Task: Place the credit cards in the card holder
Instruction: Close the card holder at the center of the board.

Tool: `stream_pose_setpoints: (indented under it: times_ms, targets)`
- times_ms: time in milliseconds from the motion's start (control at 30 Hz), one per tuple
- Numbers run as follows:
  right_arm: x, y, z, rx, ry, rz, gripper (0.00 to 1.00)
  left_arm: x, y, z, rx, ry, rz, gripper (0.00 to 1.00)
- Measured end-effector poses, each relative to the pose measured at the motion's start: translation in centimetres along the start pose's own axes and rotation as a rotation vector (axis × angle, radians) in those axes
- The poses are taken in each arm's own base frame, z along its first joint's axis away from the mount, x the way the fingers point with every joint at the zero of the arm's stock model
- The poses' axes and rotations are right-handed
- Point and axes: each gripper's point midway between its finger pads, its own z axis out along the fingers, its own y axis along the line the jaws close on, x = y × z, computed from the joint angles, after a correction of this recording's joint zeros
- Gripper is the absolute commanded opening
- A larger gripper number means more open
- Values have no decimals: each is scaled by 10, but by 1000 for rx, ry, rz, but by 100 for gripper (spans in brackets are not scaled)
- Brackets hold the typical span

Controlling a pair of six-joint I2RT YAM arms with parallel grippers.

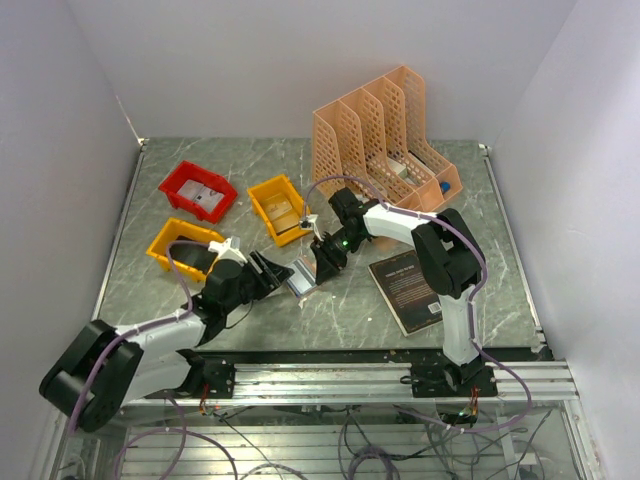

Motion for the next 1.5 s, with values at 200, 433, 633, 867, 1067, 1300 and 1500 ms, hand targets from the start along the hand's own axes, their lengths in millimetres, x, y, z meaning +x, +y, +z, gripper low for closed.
stream_pose_setpoints:
  times_ms: [200,433,633,867,1067,1300,1500]
  targets:
    - [0,-1,-3,-5,-9,7,33,0,-6,10,12,19,29,68]
    - [-2,-11,-25,18,-49,-2,35,0,-14,28,26,50,58,66]
    - [-17,-8,-62,71,-131,-89,38,6,-12,42,28,85,70,49]
    - [-16,13,-84,196,-284,-383,100,15,3,55,-16,127,94,14]
    - [-23,13,-82,261,-361,-526,100,20,14,56,-49,143,113,10]
    - [-39,-1,-69,239,-396,-537,75,21,18,60,-65,154,130,8]
    - [-34,0,-41,177,-348,-489,51,21,18,63,-53,149,129,8]
